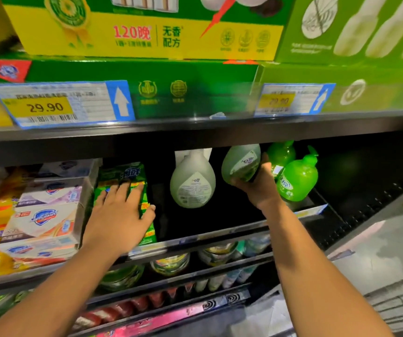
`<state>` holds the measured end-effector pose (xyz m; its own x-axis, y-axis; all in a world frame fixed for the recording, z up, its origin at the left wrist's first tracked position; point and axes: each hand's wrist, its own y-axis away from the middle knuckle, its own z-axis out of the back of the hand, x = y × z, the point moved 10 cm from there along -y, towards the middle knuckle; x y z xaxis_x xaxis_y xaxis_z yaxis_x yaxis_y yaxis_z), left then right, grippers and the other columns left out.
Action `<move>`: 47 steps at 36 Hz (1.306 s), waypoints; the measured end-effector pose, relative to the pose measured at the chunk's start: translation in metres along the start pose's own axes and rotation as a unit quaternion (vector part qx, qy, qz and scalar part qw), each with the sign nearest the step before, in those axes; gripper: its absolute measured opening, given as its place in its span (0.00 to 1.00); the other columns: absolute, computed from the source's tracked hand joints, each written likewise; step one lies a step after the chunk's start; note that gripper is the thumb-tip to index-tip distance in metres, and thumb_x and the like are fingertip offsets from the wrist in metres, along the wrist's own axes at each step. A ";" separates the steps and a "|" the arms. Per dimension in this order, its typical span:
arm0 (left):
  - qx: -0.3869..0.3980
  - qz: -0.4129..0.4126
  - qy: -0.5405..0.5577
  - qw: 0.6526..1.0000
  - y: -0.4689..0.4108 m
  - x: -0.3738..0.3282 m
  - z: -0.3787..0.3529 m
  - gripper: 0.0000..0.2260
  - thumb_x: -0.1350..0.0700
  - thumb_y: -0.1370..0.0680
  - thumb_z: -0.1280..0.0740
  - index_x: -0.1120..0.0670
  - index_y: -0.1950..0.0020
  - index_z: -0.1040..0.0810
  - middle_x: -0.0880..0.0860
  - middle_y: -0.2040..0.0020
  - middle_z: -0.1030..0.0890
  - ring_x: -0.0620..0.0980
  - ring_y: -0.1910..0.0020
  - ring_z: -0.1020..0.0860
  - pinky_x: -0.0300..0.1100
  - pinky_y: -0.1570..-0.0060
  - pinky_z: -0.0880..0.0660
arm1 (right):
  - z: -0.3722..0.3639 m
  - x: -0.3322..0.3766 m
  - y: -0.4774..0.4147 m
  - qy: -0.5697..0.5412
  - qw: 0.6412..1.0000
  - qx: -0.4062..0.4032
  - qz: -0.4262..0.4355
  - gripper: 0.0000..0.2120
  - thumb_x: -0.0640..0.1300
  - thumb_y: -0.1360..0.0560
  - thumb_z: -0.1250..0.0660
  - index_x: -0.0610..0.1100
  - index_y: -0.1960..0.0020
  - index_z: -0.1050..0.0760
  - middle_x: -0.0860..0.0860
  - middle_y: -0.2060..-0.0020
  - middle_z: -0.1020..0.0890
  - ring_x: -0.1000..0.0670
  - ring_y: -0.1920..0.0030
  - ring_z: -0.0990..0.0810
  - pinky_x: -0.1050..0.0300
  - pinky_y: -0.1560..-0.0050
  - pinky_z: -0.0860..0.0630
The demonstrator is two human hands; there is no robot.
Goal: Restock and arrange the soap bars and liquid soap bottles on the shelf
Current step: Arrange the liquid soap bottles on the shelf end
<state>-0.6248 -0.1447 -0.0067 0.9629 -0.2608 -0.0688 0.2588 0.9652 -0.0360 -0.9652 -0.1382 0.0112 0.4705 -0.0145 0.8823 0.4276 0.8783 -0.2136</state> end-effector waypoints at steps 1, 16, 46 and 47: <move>0.000 0.001 0.000 1.000 -0.001 0.001 -0.001 0.31 0.37 0.19 0.53 0.49 0.19 0.45 0.55 0.20 0.41 0.56 0.21 0.44 0.54 0.23 0.47 | -0.001 0.004 0.000 -0.002 1.000 0.004 0.010 0.41 0.17 0.36 0.29 0.32 0.30 0.43 0.44 0.42 0.26 0.68 0.54 0.20 0.76 0.57 0.27; -0.008 0.014 0.003 1.000 -0.003 -0.002 0.004 0.37 0.34 0.25 0.58 0.50 0.23 0.35 0.56 0.25 0.32 0.59 0.25 0.37 0.56 0.26 0.41 | 0.010 -0.031 -0.023 0.095 0.994 -0.012 -0.048 0.31 0.48 0.36 0.18 0.41 0.40 0.27 0.47 0.48 0.18 0.49 0.53 0.23 0.61 0.58 0.33; 0.161 -0.137 0.552 0.807 0.079 -0.087 0.037 0.22 0.41 0.29 0.28 0.26 0.37 0.27 0.34 0.39 0.25 0.39 0.41 0.21 0.41 0.43 0.22 | 0.029 0.058 0.181 -0.095 0.990 0.019 -0.097 0.28 0.60 0.39 0.19 0.38 0.55 0.21 0.31 0.60 0.26 0.47 0.65 0.28 0.56 0.65 0.29; 0.163 -0.141 0.574 0.790 0.084 -0.090 0.036 0.24 0.42 0.30 0.27 0.27 0.36 0.28 0.33 0.37 0.27 0.38 0.38 0.23 0.40 0.42 0.22 | 0.023 0.064 0.186 -0.087 0.991 0.022 -0.098 0.28 0.62 0.40 0.19 0.41 0.55 0.21 0.31 0.59 0.23 0.42 0.64 0.25 0.49 0.64 0.26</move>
<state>-0.6870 -0.0395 0.0322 0.2075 -0.1285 -0.9697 0.6371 0.7700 0.0343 -0.8734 0.0348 0.0371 0.2394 -0.1079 0.9649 0.4623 0.8866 -0.0156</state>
